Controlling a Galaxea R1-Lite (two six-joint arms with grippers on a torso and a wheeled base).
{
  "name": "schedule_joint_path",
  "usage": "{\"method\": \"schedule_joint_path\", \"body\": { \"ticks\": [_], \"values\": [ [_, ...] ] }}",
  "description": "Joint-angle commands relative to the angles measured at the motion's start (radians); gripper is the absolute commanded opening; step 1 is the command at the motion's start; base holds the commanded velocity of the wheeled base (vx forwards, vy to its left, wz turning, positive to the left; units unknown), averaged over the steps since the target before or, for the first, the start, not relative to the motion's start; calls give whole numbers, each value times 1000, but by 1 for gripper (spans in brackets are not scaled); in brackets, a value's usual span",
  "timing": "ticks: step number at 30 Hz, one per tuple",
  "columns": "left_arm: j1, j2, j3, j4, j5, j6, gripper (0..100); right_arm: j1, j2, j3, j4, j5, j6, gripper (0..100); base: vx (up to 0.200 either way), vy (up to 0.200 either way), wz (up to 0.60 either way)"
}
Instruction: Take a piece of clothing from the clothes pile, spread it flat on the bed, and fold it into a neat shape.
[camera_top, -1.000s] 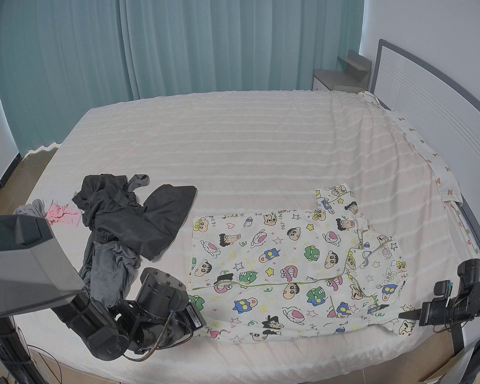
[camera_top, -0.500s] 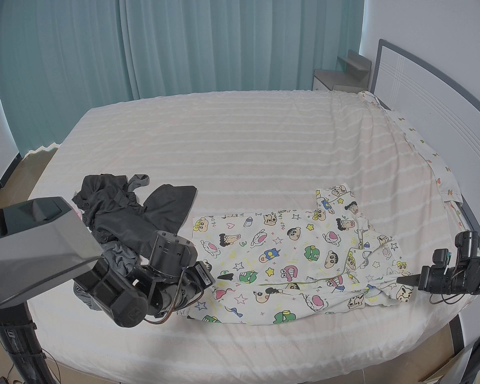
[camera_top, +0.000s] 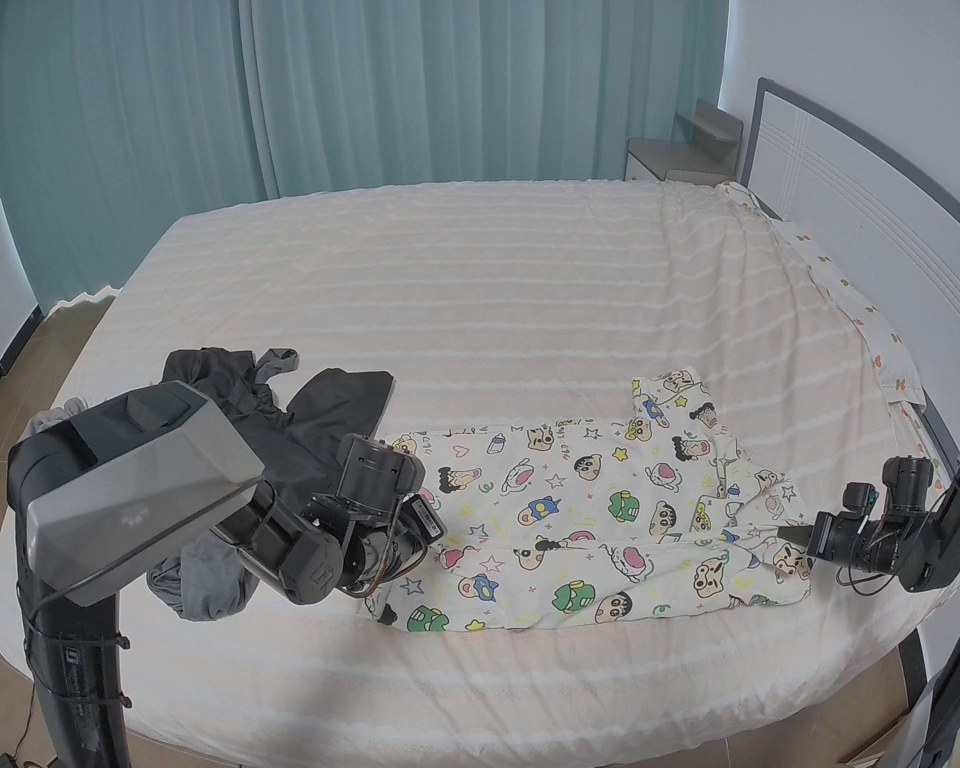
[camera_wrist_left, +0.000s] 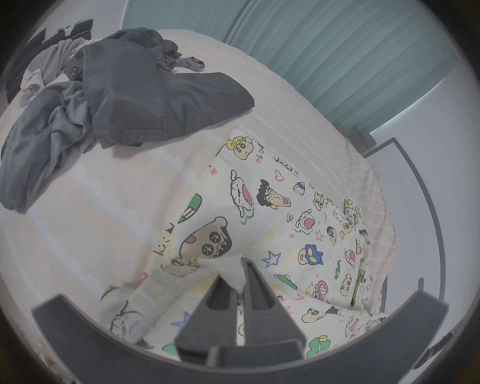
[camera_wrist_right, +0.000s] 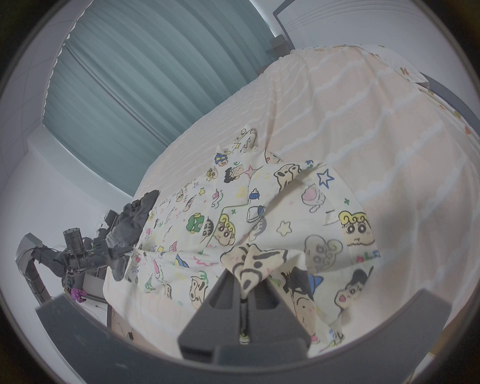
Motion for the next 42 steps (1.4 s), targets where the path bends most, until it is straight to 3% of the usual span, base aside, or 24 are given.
{"method": "schedule_joint_path", "body": {
  "ticks": [1,7,8,11,12,16,23,29,31,32,33,35,37,39,41,42],
  "values": [
    [18,61,-43,4,1,0,0,27,123,-24,-97,-39,43,0,0,0,0],
    [29,88,-83,4,20,0,0,37,180,-7,-234,-53,57,0,0,0,0],
    [29,93,-88,5,20,0,100,37,183,-4,-243,-54,57,0,0,0,0],
    [29,94,-94,4,20,-1,100,37,189,4,-252,-54,59,0,0,0,0],
    [29,96,-100,2,20,-3,100,37,191,4,-254,-53,60,100,0,0,0],
    [30,94,-103,1,24,-4,100,40,189,4,-261,-53,119,100,0,0,0],
    [56,34,-57,4,60,-23,100,37,197,57,-438,-57,221,100,0,0,0],
    [110,-145,96,5,-20,-29,100,40,148,137,-550,-93,261,100,0,0,0],
    [135,-226,207,2,-105,-32,100,46,126,163,-548,-128,263,100,0,0,0],
    [135,-226,207,2,-105,-32,100,46,126,163,-548,-128,263,100,0,0,0],
    [152,-309,333,-6,-236,-72,100,77,111,182,-547,-171,275,100,0,0,0],
    [173,-358,397,-12,-325,-102,100,101,102,180,-548,-214,312,100,0,0,0],
    [216,-427,500,-22,-505,-136,100,162,82,171,-545,-301,430,100,0,0,0],
    [234,-447,544,-29,-583,-136,100,196,85,168,-545,-335,478,100,0,0,0],
    [299,-476,658,-96,-738,-124,100,251,108,152,-545,-398,553,100,0,0,0],
    [316,-476,687,-134,-769,-121,100,259,112,142,-545,-410,563,100,0,0,0]
  ]
}}
